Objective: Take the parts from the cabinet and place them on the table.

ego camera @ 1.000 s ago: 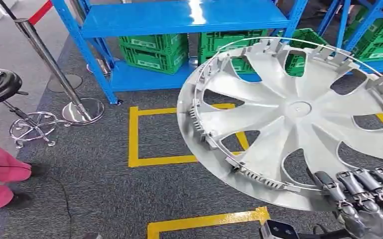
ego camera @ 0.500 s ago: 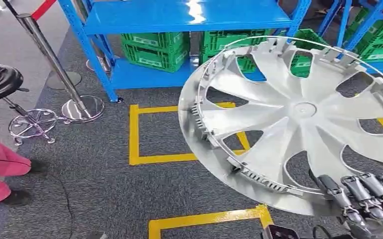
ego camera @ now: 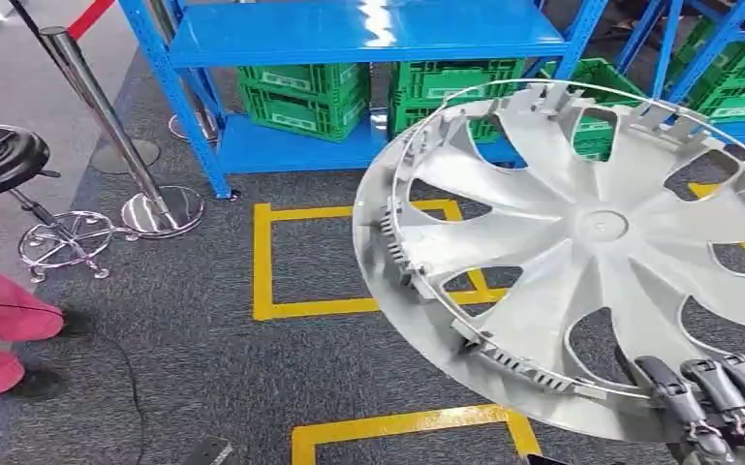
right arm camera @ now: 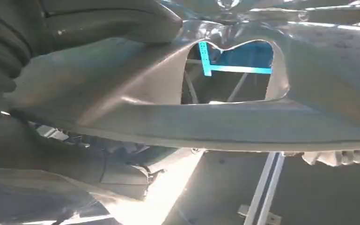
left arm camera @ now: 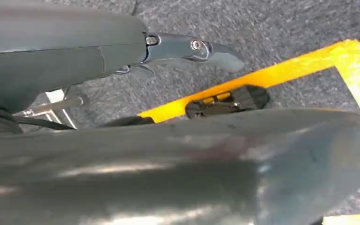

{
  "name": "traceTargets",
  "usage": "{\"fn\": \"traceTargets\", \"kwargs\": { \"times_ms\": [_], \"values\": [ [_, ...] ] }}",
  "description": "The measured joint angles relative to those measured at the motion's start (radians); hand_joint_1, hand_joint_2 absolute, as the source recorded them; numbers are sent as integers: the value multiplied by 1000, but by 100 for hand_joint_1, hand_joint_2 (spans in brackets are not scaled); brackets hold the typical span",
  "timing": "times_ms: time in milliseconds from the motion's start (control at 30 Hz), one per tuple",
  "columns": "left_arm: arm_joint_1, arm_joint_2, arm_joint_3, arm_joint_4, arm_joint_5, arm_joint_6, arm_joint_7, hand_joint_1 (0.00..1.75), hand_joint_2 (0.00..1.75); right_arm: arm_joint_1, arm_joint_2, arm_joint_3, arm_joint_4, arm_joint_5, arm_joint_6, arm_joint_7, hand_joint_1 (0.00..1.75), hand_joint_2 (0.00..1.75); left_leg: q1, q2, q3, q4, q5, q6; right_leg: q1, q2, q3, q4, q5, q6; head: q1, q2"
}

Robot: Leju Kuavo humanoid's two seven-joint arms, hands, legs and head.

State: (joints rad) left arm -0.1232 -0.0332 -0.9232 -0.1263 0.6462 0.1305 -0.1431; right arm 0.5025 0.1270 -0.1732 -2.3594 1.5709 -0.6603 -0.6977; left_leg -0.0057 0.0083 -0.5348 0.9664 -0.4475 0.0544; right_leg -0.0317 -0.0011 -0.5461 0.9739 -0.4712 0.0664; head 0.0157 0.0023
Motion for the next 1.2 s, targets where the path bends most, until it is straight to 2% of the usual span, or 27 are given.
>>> {"fn": "traceTargets", "kwargs": {
  "times_ms": [33, 100, 133, 167, 200, 233, 300, 333, 367, 467, 500, 533, 600, 633, 667, 700, 733, 800, 833, 867, 933, 1000, 1033, 1067, 1133, 1167, 1200],
  "values": [
    [-1, -1, -2, 0, 0, 0, 0, 0, 0, 3, 2, 0, -1, -1, 0, 0, 175, 175, 1, 0, 3, -13, 7, 10, 2, 0, -15, 33, -33, -4, 1, 0],
    [-2, -3, -4, -1, 0, 1, 3, 0, 0, 2, 5, 0, -1, 0, 0, 0, 175, 175, 1, 1, -4, -11, 10, 10, 2, 2, -83, 183, -110, -7, 7, 0],
    [-2, -4, -5, -1, 0, 1, 4, 0, 0, 4, 6, -1, -1, 0, 0, 0, 175, 175, 1, 2, -6, -9, 9, 9, 1, 2, -116, 255, -139, -4, 8, 0],
    [-2, -4, -5, -1, 0, 1, 4, 0, 0, 7, 6, -2, -1, 0, 0, 0, 175, 175, 1, 2, -9, -7, 9, 7, 0, 2, -135, 297, -146, -1, 7, 0],
    [-2, -5, -5, -1, 0, 1, 4, 0, 0, 8, 6, -2, -1, 0, 0, 0, 175, 175, 4, 2, -11, -3, 8, 2, -2, 1, -126, 281, -125, 1, 7, 0],
    [-2, -6, -5, -1, 0, 1, 4, 0, 0, 8, 7, -2, -1, 0, 0, 0, 175, 175, 8, 2, -14, 4, 4, -6, -5, 0, -93, 221, -87, 5, 7, 0],
    [-2, -7, -5, -1, 0, 1, 4, 0, 0, 6, 8, -2, -1, 0, 0, 0, 175, 175, 18, -1, -21, 31, -9, -26, -16, -3, -1, 51, -17, 19, 8, 0],
    [-3, 0, -5, -1, 0, 1, 4, 0, 0, 4, 8, -2, 1, 1, 0, -1, 175, 175, 13, 1, -26, 44, -17, -38, -7, -2, 0, 46, -51, 19, 13, 0],
    [-3, -3, -5, -1, 0, 1, 4, 0, 0, 7, 10, -2, -3, 0, 0, 0, 175, 175, 10, 1, -32, 63, -26, -46, -10, 6, -2, 47, -44, -4, 12, 0],
    [-2, -2, -6, -1, 4, 1, 4, 0, 0, 6, 12, -4, -2, 0, 0, -1, 175, 175, 14, 2, -34, 63, -20, -57, -7, 15, -4, 62, -42, -24, 5, 0],
    [-2, -1, -6, -1, 6, 1, 4, 0, 0, 5, 13, -5, -2, 0, 0, -1, 175, 175, 16, 2, -36, 68, -30, -63, -9, 16, -4, 61, -38, -33, 5, 0],
    [-2, -1, -6, -1, 8, 0, 4, 0, 0, 4, 14, -5, -2, 0, 0, 0, 175, 175, 17, 1, -46, 96, -57, -67, -9, 18, -5, 61, -37, -38, 4, 0],
    [-2, -2, -6, -1, 13, -2, 3, 0, 0, 2, 16, -5, -2, 0, 0, 0, 175, 175, 17, 1, -106, 241, -137, -72, -7, 24, -9, 61, -35, -42, 4, 0],
    [-1, -2, -6, -1, 13, -2, 3, 0, 0, 2, 16, -5, -2, 0, 0, 0, 175, 175, 17, 1, -142, 322, -169, -72, -4, 28, -11, 61, -34, -43, 5, 0],
    [0, -2, -6, -1, 14, -3, 2, 0, 0, 3, 16, -5, -2, 0, 0, 0, 175, 175, 16, 0, -164, 370, -181, -70, -2, 33, -12, 61, -34, -43, 4, 0],
    [2, -3, -6, -1, 15, -4, 2, 0, 0, 3, 16, -6, -2, 0, 0, 0, 175, 175, 16, -1, -164, 371, -167, -66, 1, 40, -12, 61, -34, -43, 5, 0],
    [2, -3, -6, -1, 16, -4, 2, 0, 0, 3, 16, -6, -2, 0, 0, 0, 175, 175, 14, -2, -145, 331, -132, -59, 4, 49, -12, 61, -34, -44, 4, 0],
    [2, -3, -6, -1, 17, -4, -1, 0, 0, 3, 16, -6, -2, 0, 0, 0, 175, 175, 8, -26, -66, 159, -36, -36, 9, 70, -8, 61, -34, -44, 5, 0],
    [3, 3, -6, -1, 17, -4, -1, 0, 0, 4, 16, -6, -2, 0, 0, 0, 175, 175, 6, -84, -40, 98, -26, -18, 1, 76, -11, 59, -33, -43, 7, 0],
    [5, 0, -6, -2, 21, -5, -2, 0, 0, 2, 16, -6, -2, 0, 0, 0, 175, 175, 9, -100, -38, 90, -23, -14, 6, 87, -16, 61, -31, -39, 11, 0],
    [8, 1, -6, -2, 25, -7, -3, 0, 0, 4, 16, -7, -2, 0, 0, 1, 175, 175, -1, -86, -37, 83, -24, -12, -11, 107, -26, 57, -23, -26, 4, 0],
    [4, 3, -6, -3, 28, -13, -4, 0, 0, 6, 16, -9, -3, 0, 0, 1, 175, 175, 3, -61, -26, 40, -24, -12, -5, 121, -31, 48, -16, -10, 5, 0],
    [1, 4, -6, -4, 31, -13, -4, 0, 0, 9, 16, -10, -3, 0, 0, 1, 175, 175, 8, -43, -19, 29, -17, -18, -2, 71, -47, 64, -30, -12, 7, 0],
    [1, 5, -5, -4, 33, -14, -4, 0, 0, 5, 16, -10, -3, 0, 0, 1, 175, 175, 8, -37, -19, 24, -14, -10, 1, 36, -69, 110, -64, -13, 13, 0],
    [6, 3, -5, -4, 34, -16, -3, 0, 0, 3, 16, -10, -3, 0, 0, 1, 175, 175, 2, -10, -20, 25, -14, -10, 2, 12, -134, 252, -131, -9, 18, 0],
    [8, 2, -5, -4, 34, -17, -3, 0, 0, 5, 16, -10, -3, 0, 0, 1, 175, 175, 0, 4, -20, 25, -15, -9, 2, 10, -161, 309, -150, -6, 17, 0],
    [8, 2, -5, -4, 34, -17, -3, 0, 0, 6, 16, -11, -3, 0, 0, 1, 175, 175, -2, 16, -20, 25, -15, -8, 2, 9, -168, 328, -146, -5, 19, 0]
  ]
}}
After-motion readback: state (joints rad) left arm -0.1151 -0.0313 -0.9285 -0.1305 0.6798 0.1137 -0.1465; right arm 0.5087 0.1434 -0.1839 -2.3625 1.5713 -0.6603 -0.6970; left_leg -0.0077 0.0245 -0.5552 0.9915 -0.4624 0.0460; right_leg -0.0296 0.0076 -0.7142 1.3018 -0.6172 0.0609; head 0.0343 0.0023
